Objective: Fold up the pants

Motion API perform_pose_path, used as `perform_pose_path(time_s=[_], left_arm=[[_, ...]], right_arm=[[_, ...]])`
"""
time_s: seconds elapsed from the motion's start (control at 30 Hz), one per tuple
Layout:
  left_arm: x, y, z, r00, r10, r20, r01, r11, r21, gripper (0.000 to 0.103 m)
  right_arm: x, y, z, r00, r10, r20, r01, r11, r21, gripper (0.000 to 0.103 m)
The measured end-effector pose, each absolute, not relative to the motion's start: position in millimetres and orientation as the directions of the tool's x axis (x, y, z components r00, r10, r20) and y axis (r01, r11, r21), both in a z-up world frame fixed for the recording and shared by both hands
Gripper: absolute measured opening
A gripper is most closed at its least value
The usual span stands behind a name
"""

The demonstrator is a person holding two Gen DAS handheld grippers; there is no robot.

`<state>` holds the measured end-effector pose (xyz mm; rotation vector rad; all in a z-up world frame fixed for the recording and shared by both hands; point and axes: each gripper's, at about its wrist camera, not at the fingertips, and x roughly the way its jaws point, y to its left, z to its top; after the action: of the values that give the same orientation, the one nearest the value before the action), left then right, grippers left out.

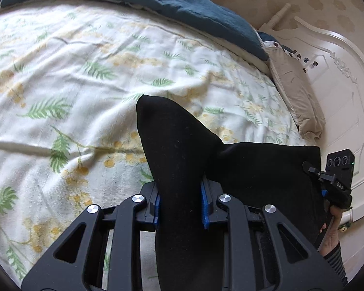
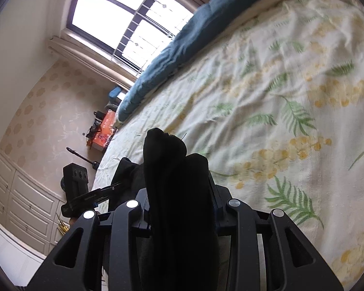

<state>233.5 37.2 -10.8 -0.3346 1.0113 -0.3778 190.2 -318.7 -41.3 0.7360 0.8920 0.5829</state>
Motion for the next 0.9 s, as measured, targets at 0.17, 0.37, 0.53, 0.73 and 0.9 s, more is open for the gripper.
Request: perform_pose_path(time_s=[0.17, 0.37, 0.53, 0.73, 0.9], left_arm=[[235.5, 39.9, -16.9, 0.476, -0.471, -0.743, 0.15, 0.876, -0.458, 0.025], [236.0, 41.2, -19.8, 0.472, -0.478, -0.741, 0.15, 0.871, -0.467, 0.026], [235.1, 43.6, -23.5, 0.475, -0.489, -0.731, 0.149, 0.864, -0.481, 0.028], [234.6, 44.3, -24.5, 0.477, -0.494, -0.727, 0.15, 0.86, -0.487, 0.029], [234.7, 45.2, -25.4, 0.476, -0.5, -0.723, 0.149, 0.856, -0.494, 0.03]], right_arm=[[189.2, -325.5, -61.4, 0.49, 0.733, -0.473, -0.1, 0.586, 0.804, 0.034], [186.7, -330.0, -71.4, 0.493, 0.745, -0.449, -0.085, 0.556, 0.827, 0.034], [184.0, -332.3, -71.6, 0.492, 0.751, -0.44, -0.085, 0.545, 0.834, 0.034], [183.7, -334.2, -70.3, 0.494, 0.753, -0.434, -0.088, 0.54, 0.837, 0.035], [183.6, -336.3, -70.3, 0.495, 0.755, -0.43, -0.09, 0.537, 0.839, 0.035]])
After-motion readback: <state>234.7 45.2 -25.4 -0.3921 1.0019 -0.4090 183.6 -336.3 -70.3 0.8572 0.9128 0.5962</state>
